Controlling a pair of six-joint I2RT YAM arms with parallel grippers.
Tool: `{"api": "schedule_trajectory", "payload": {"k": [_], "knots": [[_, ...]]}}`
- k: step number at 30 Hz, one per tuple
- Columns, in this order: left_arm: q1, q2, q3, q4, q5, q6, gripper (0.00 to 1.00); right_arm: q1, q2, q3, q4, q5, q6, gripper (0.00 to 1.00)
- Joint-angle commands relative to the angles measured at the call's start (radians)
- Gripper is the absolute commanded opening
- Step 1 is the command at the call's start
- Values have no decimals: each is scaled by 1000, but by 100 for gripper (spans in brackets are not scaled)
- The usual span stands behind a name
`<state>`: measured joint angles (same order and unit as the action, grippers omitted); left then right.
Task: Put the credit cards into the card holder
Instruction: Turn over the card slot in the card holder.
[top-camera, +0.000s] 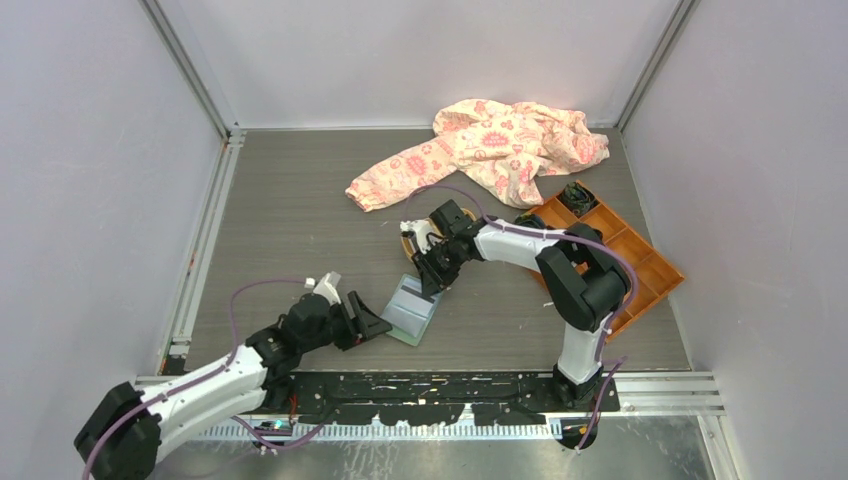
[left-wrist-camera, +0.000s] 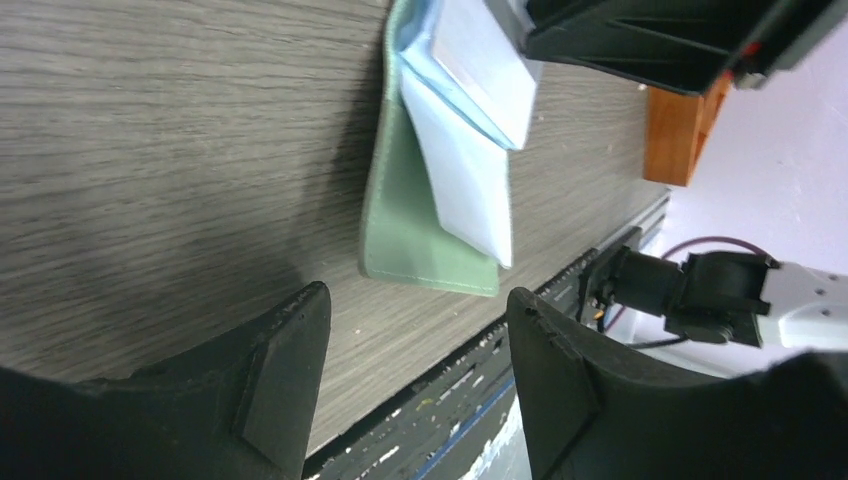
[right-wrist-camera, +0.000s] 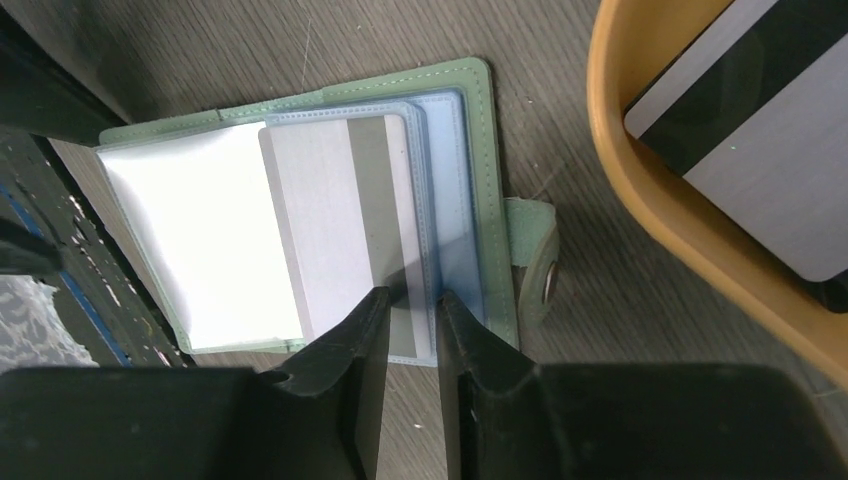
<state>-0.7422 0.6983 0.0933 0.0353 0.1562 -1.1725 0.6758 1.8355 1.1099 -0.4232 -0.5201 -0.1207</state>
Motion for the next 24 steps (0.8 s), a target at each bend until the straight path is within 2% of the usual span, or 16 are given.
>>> {"api": "schedule_trajectory", "payload": {"k": [1, 6, 11, 17, 20, 24], "knots": [[-31, 119, 55, 149, -97, -33, 65, 2, -46, -38, 51, -39, 78, 29], [-39, 251, 103, 188, -107, -12, 62, 1, -59, -46, 64, -58, 92, 29], [-38, 314, 140, 173, -137, 34, 41, -17, -72, -37, 56, -67, 83, 30], [-32, 378, 219, 61, -149, 166, 8, -72, -95, -26, 40, -107, 71, 34], [-16, 415, 249, 34, -137, 252, 2, -94, -116, -26, 38, -133, 65, 36], [21, 461, 266, 57, -81, 364, 0, -115, -130, -41, 61, -180, 76, 37]]}}
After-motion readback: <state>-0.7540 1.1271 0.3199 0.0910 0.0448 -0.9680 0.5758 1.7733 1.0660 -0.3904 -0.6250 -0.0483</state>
